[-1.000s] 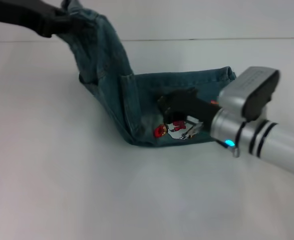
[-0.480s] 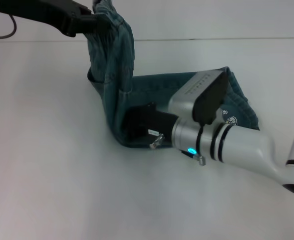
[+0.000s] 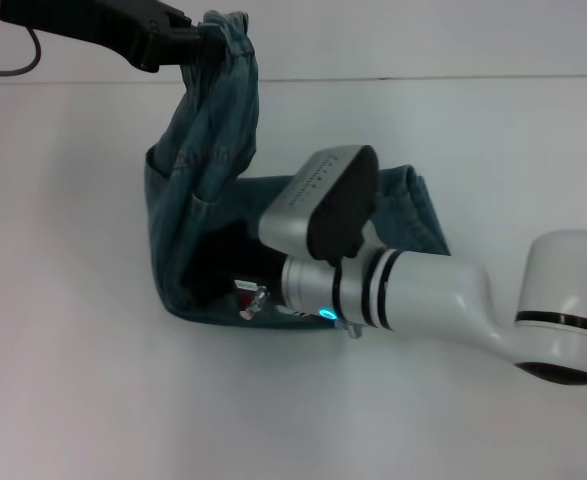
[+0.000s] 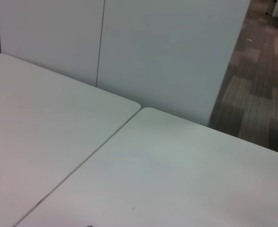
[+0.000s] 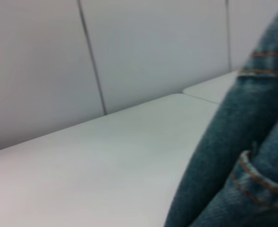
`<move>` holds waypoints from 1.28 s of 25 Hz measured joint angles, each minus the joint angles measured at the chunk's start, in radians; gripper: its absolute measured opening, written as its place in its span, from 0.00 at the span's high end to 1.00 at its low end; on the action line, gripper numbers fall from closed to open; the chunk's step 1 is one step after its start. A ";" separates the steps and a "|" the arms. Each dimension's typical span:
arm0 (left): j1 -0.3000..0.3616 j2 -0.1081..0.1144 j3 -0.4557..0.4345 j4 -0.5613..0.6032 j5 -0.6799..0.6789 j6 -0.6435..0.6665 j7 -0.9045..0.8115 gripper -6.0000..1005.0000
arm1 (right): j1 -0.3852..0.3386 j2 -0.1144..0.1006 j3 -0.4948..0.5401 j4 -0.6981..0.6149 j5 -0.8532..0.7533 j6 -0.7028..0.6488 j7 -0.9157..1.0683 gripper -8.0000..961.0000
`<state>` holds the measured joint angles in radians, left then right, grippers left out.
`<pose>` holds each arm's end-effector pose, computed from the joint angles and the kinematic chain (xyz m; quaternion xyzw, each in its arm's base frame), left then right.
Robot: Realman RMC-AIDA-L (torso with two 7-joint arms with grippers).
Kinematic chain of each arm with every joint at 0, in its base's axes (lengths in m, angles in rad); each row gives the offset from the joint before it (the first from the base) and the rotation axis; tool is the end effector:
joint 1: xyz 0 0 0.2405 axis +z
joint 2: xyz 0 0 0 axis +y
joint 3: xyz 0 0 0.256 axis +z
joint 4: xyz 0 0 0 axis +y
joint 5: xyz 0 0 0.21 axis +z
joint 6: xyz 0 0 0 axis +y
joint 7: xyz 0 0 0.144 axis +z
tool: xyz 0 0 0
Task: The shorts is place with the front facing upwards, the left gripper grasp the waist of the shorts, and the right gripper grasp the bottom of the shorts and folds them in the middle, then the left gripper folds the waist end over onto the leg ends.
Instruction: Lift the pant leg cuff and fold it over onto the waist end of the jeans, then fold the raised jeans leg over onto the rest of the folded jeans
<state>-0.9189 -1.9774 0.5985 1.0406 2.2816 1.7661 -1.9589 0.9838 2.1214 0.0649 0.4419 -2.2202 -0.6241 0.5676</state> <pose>-0.1259 0.4133 0.0998 -0.9661 -0.1873 -0.1331 0.1176 0.1318 0.3407 -0.1909 -0.9416 0.1906 0.2124 0.1789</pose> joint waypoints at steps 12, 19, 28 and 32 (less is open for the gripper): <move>0.009 -0.008 0.003 -0.004 -0.002 -0.021 0.003 0.95 | -0.019 -0.014 0.038 -0.031 -0.103 0.004 0.098 0.99; 0.012 -0.033 0.011 -0.005 -0.003 -0.038 0.009 0.95 | -0.139 -0.021 0.065 -0.170 -0.102 -0.108 0.149 0.99; 0.017 -0.120 0.070 -0.025 -0.003 -0.084 0.043 0.91 | -0.257 -0.035 0.334 -0.452 -0.022 -0.414 0.277 0.99; 0.033 -0.172 0.155 -0.067 -0.003 -0.174 0.074 0.89 | -0.276 -0.042 0.366 -0.519 0.090 -0.539 0.334 0.99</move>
<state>-0.8856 -2.1496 0.7540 0.9739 2.2790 1.5923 -1.8853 0.7076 2.0799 0.4307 -0.0769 -2.1306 -1.1635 0.9020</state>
